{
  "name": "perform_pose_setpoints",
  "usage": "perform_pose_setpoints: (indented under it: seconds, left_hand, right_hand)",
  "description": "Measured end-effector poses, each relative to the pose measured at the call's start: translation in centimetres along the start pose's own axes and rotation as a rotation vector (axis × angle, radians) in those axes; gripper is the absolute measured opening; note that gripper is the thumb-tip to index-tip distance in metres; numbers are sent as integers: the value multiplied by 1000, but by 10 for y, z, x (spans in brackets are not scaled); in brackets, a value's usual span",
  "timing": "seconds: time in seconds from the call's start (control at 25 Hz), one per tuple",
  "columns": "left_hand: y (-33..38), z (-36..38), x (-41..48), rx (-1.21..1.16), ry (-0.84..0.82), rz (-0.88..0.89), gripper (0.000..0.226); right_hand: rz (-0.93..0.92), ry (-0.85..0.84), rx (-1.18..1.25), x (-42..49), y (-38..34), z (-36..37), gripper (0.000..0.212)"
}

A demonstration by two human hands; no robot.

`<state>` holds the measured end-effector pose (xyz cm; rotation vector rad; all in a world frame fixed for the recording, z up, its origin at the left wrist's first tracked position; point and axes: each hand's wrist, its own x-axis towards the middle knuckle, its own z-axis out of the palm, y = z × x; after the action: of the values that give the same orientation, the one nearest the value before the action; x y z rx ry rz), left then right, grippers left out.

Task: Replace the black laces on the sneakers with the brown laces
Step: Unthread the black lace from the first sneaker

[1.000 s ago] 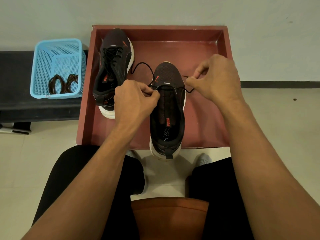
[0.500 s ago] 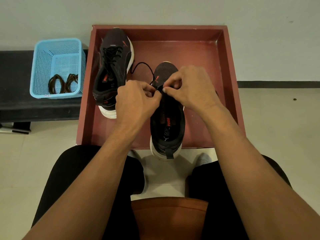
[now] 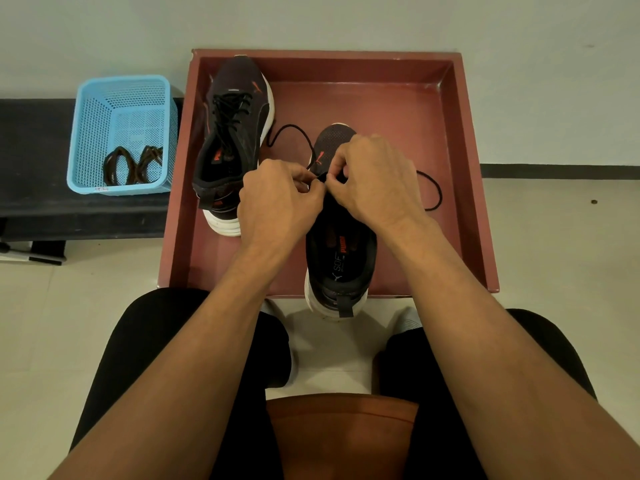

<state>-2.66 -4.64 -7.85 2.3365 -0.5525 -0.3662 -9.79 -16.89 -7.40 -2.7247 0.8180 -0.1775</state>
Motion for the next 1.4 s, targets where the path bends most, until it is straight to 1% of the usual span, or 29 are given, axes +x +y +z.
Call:
perform_pose_setpoints:
  seconds: [0.08,0.12,0.24,0.28,0.36,0.44,0.48,0.56,0.6,0.68,0.96,1.28,1.32,1.4]
  left_hand:
    - [1,0,-1,-7,1,-11,15]
    - [1,0,-1,-7,1,-12,14]
    - [2,-1,-1,-2,7,-7,13]
    - [1,-1,-1,0,9,-7,13]
    - [1,0,-2,-1,10,-10,14]
    - [1,1,-1,-7,11,-6,14]
    - [1,0,-1,-10,9,-2,14]
    - [1,0,-1,-10,4,2,15]
    - [2,0,-1,-8,1,5,15]
    - [2,1,-1,-2,-2,8,15]
    - [1,2,-2,3,-1,19,19]
    - [2,1,-2,-1,-6,28,15]
    - [1,1,-3,-4,-4,29,14]
    - [1,1,-2,-9,-1,35,13]
  right_hand:
    - [38,-26,7,1,4,-8,11]
    - [87,-38,25,2,11,-14,11]
    - [262,-71,95,3,33,-31,23]
    - [299,-75,115,3,39,-33,23]
    - [325,-62,132,2,44,-33,15]
    - [270,-30,146,4,42,-29,6]
    - [202,-21,146,5,40,-27,14]
    - [58,-61,151,7,36,-21,28]
    - [8,-81,146,6,33,-19,30]
    - [-35,-87,128,4,28,-15,28]
    - [-22,6,47,4,19,-14,14]
    - [-48,5,15,5,22,-7,11]
    - [-17,10,16,6,24,-8,10]
    - [105,55,18,9,39,-17,10]
